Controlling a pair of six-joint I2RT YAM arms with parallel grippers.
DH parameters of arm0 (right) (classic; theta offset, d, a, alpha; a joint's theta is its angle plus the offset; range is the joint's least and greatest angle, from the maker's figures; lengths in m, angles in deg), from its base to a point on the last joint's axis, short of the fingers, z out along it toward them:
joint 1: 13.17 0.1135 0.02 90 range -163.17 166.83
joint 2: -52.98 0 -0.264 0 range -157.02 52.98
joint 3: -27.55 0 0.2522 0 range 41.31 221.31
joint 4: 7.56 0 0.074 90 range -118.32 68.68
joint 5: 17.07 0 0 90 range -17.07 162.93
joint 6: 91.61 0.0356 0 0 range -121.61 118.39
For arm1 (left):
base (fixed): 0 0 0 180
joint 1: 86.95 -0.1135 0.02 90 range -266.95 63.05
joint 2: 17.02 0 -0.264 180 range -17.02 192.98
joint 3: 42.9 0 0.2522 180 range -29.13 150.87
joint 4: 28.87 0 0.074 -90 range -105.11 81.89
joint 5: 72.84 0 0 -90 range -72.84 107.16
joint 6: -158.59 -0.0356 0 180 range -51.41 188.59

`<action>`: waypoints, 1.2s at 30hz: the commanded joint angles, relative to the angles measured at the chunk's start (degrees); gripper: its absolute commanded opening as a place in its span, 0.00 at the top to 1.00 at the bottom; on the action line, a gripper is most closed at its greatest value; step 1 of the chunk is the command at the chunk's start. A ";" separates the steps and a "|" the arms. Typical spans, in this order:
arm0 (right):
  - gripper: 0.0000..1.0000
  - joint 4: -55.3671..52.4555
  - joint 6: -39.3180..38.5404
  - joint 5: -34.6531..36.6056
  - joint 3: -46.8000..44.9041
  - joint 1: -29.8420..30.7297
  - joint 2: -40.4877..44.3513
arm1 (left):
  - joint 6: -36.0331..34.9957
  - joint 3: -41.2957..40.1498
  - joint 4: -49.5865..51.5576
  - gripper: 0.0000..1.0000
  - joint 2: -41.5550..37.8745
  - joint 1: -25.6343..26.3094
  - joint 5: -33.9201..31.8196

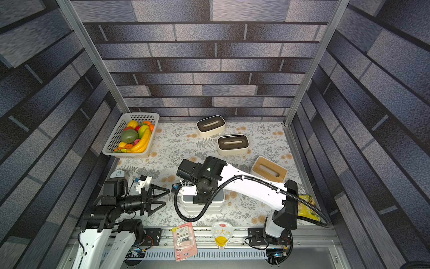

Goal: Stack the tissue boxes
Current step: Place the tissue box at the tissue box.

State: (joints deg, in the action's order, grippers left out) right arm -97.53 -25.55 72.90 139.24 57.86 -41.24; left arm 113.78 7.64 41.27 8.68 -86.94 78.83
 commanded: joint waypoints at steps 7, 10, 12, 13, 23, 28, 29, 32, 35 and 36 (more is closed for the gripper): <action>0.62 1.76 1.08 0.16 -0.92 0.58 0.03 | -2.12 -0.88 -0.13 0.00 0.85 -0.27 -0.03; 0.62 1.91 1.01 0.21 -0.90 0.61 -0.22 | -2.19 -0.91 -0.39 0.00 1.02 -0.29 -0.05; 0.62 1.94 0.90 -0.01 -0.81 0.60 -0.31 | -2.24 -1.00 -0.41 0.00 1.11 -0.28 -0.06; 0.62 2.06 0.91 -0.16 -0.88 0.67 -0.36 | -2.21 -1.00 -0.45 0.00 1.06 -0.28 -0.12; 0.62 2.38 0.83 -0.14 -1.20 0.64 -0.71 | -2.47 -1.18 -0.33 0.00 1.11 -0.27 -0.23; 0.63 2.44 0.77 0.03 -1.69 0.75 -0.88 | -2.47 -1.18 -0.33 0.00 1.11 -0.30 -0.36; 0.63 2.42 0.84 0.03 -1.69 0.71 -0.95 | -2.56 -1.24 -0.27 0.00 1.17 -0.27 -0.49; 0.63 2.54 0.92 0.38 -1.69 0.86 -1.03 | -2.85 -1.18 -0.33 0.00 1.44 -0.27 -0.52; 0.63 2.55 1.09 0.54 -1.76 0.96 -1.06 | -2.88 -1.18 -0.48 0.00 1.62 -0.28 -0.59; 0.63 2.68 1.02 0.56 -1.84 0.96 -1.07 | -2.91 -1.18 -0.50 0.00 1.64 -0.27 -0.52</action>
State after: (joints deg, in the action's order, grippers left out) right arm -95.56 -25.33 72.92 137.71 57.96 -42.00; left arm 112.49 7.05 41.23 9.70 -86.94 78.44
